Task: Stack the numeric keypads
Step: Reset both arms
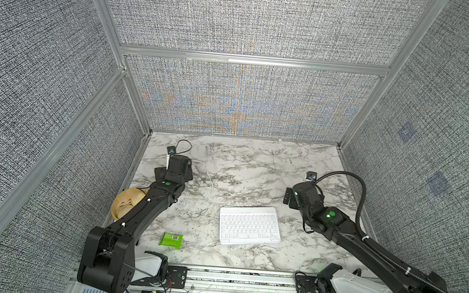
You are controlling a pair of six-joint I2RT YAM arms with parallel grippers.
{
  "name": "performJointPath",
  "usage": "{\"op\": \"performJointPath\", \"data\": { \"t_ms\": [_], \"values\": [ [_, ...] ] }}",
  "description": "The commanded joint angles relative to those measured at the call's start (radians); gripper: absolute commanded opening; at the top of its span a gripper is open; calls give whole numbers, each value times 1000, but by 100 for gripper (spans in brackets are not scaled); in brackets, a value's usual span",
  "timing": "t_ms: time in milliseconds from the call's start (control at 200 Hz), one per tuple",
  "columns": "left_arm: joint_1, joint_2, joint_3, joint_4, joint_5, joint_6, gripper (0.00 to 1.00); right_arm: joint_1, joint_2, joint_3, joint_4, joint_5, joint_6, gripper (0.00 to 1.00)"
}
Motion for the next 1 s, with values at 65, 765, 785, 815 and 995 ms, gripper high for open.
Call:
{"op": "performJointPath", "data": {
  "t_ms": [65,765,785,815,995],
  "values": [
    [80,21,-215,502,31,201,99,-45,-93,-49,21,43,-36,99],
    [156,171,-465,1045,179,224,99,-170,-31,-226,432,24,-279,99],
    [156,173,-470,1049,189,222,99,-176,-25,-221,422,13,-282,99],
    [159,186,-473,1040,213,224,99,-182,-16,-212,405,-4,-290,99],
    [167,234,-457,1078,233,223,99,-200,12,-243,472,-42,-365,99]
  ]
}}
